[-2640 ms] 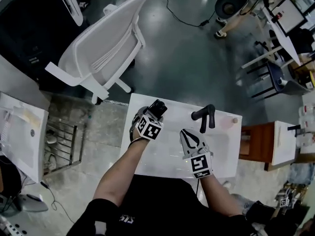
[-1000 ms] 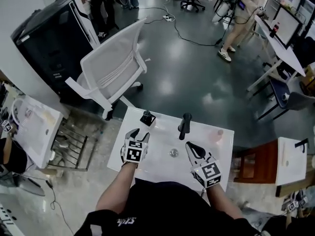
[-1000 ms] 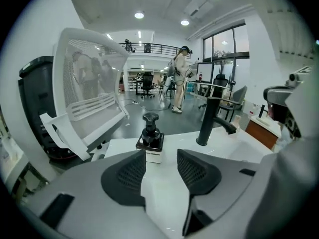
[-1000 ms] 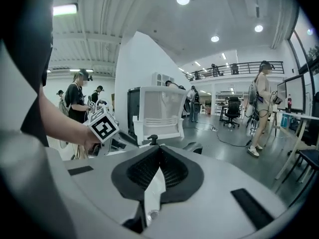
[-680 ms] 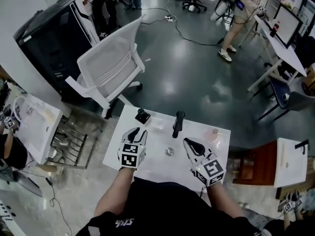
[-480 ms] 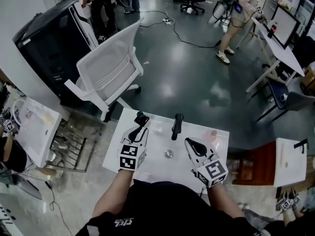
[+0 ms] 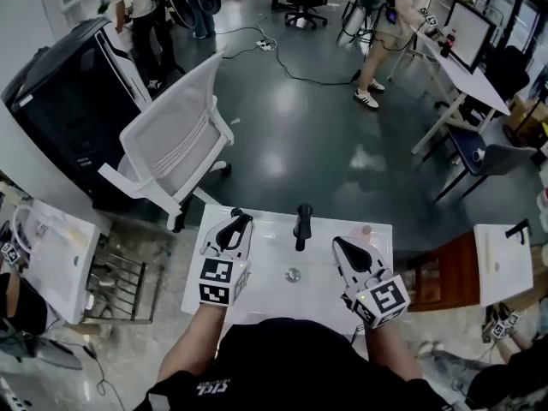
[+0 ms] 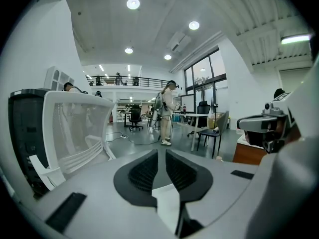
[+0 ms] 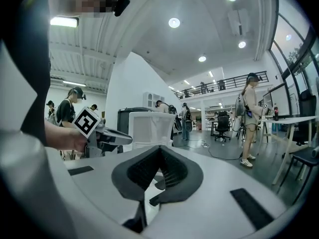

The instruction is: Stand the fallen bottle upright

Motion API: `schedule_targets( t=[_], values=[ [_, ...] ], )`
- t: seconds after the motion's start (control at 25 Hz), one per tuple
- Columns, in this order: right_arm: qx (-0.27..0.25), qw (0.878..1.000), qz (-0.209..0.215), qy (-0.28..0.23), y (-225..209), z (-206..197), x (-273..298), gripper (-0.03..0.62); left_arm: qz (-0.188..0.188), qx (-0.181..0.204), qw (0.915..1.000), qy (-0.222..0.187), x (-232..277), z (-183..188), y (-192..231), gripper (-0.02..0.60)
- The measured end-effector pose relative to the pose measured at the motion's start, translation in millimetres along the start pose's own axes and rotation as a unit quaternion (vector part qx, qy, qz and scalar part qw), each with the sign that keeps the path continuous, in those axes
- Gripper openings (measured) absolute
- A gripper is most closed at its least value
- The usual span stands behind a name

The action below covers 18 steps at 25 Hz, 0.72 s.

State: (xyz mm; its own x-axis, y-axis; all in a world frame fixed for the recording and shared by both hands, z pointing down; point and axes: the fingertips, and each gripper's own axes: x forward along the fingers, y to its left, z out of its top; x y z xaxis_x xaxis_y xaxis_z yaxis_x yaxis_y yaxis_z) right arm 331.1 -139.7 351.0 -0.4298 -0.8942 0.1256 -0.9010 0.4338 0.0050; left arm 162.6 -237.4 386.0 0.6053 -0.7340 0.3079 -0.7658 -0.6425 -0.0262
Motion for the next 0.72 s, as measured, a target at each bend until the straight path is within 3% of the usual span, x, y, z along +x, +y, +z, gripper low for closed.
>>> schedule_targets(
  t=[0.28,0.72],
  values=[
    [-0.004,1.0,-0.015,-0.004,12,1,5,0.011,-0.009,0.0,0.9997,-0.023,-12,15,9,0.055],
    [0.013,1.0,0.011,0.016,38,-6,11,0.011,-0.002,-0.008,0.9997,-0.022,-32,8,19,0.052]
  ],
)
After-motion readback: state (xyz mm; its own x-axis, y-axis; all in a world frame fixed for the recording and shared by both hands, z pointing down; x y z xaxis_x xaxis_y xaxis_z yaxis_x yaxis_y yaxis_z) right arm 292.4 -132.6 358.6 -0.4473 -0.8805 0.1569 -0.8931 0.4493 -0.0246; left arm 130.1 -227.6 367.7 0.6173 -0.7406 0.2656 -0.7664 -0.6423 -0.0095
